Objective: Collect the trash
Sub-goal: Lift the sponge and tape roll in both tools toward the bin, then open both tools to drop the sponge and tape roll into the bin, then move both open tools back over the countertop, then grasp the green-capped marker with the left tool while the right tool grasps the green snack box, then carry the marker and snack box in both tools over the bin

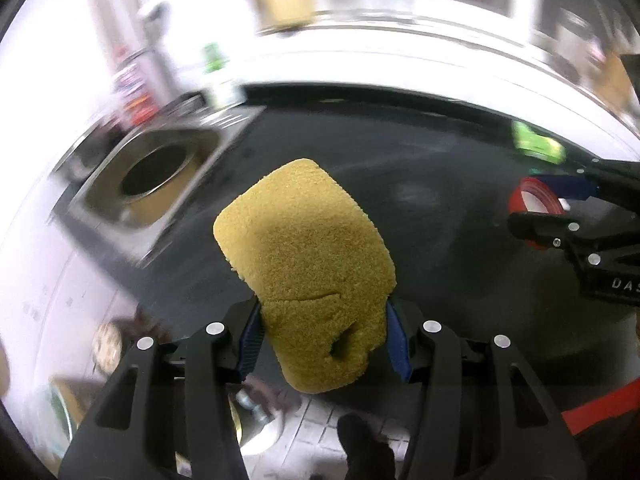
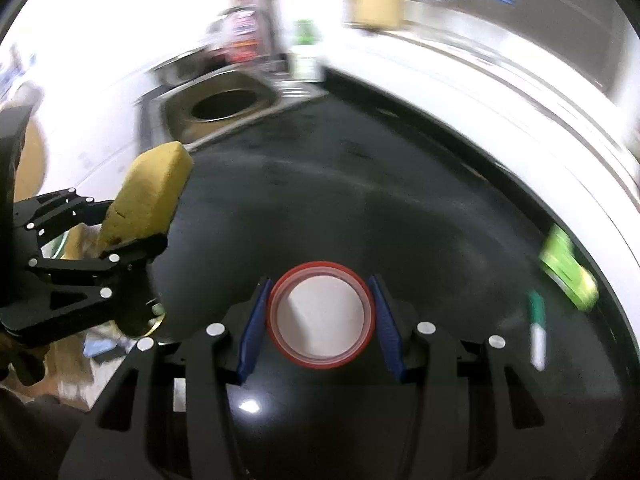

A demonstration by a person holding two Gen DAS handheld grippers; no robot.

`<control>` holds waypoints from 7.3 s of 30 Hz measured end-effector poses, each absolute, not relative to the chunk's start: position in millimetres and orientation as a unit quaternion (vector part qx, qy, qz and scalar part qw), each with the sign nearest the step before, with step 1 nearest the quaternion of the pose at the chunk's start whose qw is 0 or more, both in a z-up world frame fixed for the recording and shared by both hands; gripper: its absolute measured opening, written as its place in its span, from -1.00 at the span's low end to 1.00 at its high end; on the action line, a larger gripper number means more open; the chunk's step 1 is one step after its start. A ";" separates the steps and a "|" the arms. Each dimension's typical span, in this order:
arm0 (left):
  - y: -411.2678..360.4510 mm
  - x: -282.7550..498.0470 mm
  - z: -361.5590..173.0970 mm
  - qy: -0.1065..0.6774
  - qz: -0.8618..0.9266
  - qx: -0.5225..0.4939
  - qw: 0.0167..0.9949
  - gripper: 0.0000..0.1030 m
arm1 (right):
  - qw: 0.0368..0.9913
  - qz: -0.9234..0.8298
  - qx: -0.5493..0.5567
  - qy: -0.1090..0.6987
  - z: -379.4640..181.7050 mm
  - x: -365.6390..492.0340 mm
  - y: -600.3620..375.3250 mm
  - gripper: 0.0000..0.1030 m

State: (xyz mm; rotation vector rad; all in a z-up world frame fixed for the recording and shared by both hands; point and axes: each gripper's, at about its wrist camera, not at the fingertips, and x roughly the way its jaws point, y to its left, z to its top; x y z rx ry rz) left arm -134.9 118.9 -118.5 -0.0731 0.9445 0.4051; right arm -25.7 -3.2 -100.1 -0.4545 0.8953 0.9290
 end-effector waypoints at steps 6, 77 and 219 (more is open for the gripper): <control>185.9 -224.5 -138.7 0.460 0.291 -0.088 0.834 -0.02 | 0.705 0.531 -0.256 0.395 -110.3 -91.4 102.5 -0.05; 1.0 -52.0 -116.6 0.466 0.025 0.008 0.884 0.79 | 0.859 0.289 -0.092 0.413 -43.7 8.0 -170.2 0.69; 109.0 -153.3 -136.0 0.473 0.233 -0.126 0.840 -0.75 | 0.680 0.499 -0.249 0.475 -114.6 -52.3 20.8 -0.33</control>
